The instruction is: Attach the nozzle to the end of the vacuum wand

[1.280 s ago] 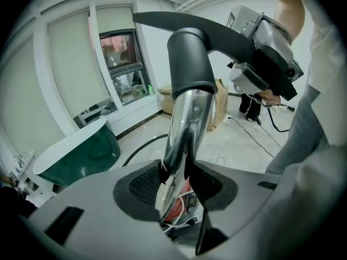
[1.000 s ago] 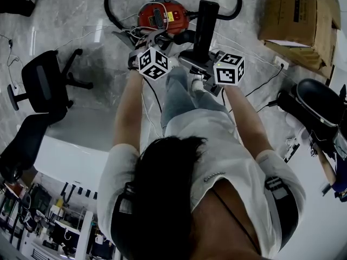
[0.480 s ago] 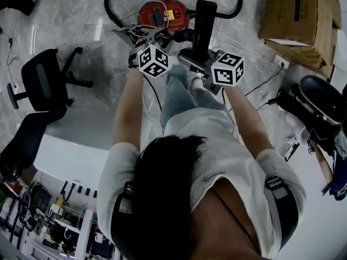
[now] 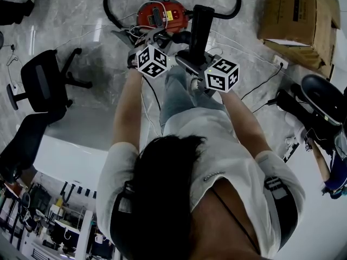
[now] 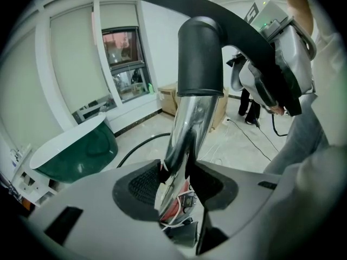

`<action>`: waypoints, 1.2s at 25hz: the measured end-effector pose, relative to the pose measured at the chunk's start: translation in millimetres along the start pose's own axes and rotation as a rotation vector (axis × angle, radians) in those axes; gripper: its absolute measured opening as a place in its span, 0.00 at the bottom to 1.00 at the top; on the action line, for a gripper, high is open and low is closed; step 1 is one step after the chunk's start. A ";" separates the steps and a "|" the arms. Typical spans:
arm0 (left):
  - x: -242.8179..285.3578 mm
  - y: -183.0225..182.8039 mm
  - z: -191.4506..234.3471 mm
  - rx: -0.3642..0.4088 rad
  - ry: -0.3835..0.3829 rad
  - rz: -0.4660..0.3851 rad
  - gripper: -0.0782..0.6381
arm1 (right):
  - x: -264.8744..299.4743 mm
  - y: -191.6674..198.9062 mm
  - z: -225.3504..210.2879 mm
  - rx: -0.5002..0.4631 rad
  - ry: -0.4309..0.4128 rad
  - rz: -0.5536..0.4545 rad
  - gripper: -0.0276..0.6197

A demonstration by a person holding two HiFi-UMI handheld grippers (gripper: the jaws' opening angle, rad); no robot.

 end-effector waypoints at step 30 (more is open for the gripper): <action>4.3 -4.8 -0.3 -0.033 0.018 -0.002 0.34 | 10.3 13.3 2.3 -0.210 0.268 -0.069 0.15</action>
Point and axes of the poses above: the fingertips, and each gripper's own axes: x forward along the fingers, z to its left, y out of its underside, the point moved 8 cm from there along -x, backward along the fingers, and after that the axes turned 12 degrees about z, right-handed, at the moved point
